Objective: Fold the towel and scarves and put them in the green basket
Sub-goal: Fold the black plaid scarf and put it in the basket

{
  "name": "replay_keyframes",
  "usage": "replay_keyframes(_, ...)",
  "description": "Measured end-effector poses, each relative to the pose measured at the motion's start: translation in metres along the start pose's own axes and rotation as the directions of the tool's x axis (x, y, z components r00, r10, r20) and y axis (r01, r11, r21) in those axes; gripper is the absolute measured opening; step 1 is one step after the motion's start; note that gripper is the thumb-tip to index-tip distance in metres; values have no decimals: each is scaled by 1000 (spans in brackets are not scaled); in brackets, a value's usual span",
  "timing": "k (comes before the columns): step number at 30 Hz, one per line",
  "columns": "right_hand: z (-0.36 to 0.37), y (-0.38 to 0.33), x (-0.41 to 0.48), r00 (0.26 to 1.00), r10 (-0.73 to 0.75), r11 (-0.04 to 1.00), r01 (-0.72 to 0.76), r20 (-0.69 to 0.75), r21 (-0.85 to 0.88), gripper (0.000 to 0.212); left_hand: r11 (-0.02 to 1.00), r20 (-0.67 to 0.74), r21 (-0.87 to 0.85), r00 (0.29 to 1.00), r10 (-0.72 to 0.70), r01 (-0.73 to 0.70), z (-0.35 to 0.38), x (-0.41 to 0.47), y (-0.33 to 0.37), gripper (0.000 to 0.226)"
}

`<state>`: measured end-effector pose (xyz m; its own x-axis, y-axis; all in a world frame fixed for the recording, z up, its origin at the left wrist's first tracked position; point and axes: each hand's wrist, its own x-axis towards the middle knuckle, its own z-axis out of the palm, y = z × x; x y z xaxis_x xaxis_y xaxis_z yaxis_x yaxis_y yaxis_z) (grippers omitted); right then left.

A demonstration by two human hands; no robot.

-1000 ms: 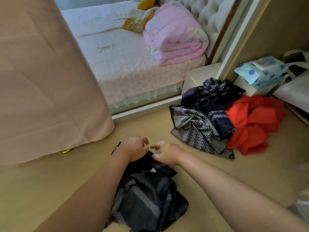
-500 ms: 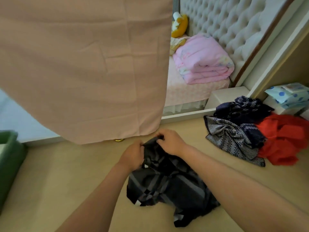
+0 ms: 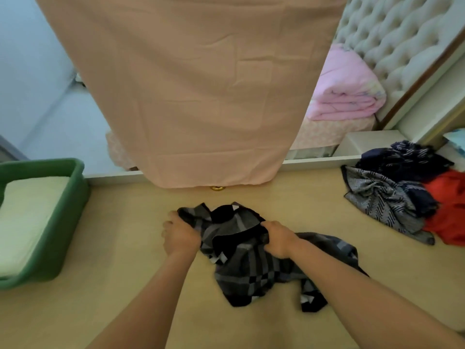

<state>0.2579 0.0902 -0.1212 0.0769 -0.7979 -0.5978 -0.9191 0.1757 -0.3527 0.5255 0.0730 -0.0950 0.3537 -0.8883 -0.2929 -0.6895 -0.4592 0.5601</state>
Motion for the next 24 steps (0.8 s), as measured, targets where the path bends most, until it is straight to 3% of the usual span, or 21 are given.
replay_keyframes(2,15,3,0,1000,-15,999,15,0,-36,78,949,22,224,975,221,-221,11,-4,-6,54)
replay_keyframes(4,27,7,1,998,-40,998,38,-40,-51,77,847,172,324,907,385,-421,26,-8,0,50)
replay_keyframes(6,32,11,0,996,-38,999,35,-85,-35,77,785,347,401,872,346,-471,42,-11,7,62)
replay_keyframes(8,32,14,-2,993,-13,999,7,-114,-48,81,736,420,492,868,266,-464,54,-11,12,68)
replay_keyframes(11,28,20,-7,988,30,991,-50,-153,-126,76,718,377,530,884,276,-451,55,-10,17,35)
replay_keyframes(13,18,25,-10,984,44,983,-73,-171,-170,47,845,284,407,927,245,-348,48,-10,23,30)
replay_keyframes(15,2,28,-12,974,96,988,-119,-205,-101,25,983,145,84,978,151,-164,38,-3,29,33)
replay_keyframes(16,-8,29,-13,963,127,989,-140,-237,-38,20,988,101,-150,994,42,-27,32,3,33,36)
replay_keyframes(17,-19,30,-14,948,161,987,-161,-276,23,19,902,98,-415,992,-85,119,28,13,38,39)
replay_keyframes(18,-30,31,-13,926,198,980,-186,-320,67,22,720,123,-660,976,-180,216,22,22,43,40)
replay_keyframes(19,-40,31,-12,900,230,973,-212,-371,91,25,521,137,-820,964,-226,239,17,29,50,36)
replay_keyframes(20,-49,32,-10,868,261,965,-241,-423,100,26,387,109,-901,965,-239,198,12,34,55,30)
replay_keyframes(21,-59,33,-8,832,293,955,-275,-471,110,26,352,57,-926,971,-231,138,9,36,60,27)
replay_keyframes(22,-66,35,-5,796,326,944,-300,-511,135,26,388,1,-918,978,-206,83,7,37,64,28)
replay_keyframes(24,-78,38,2,727,410,912,-338,-551,233,28,575,-57,-817,989,-139,34,13,37,65,47)
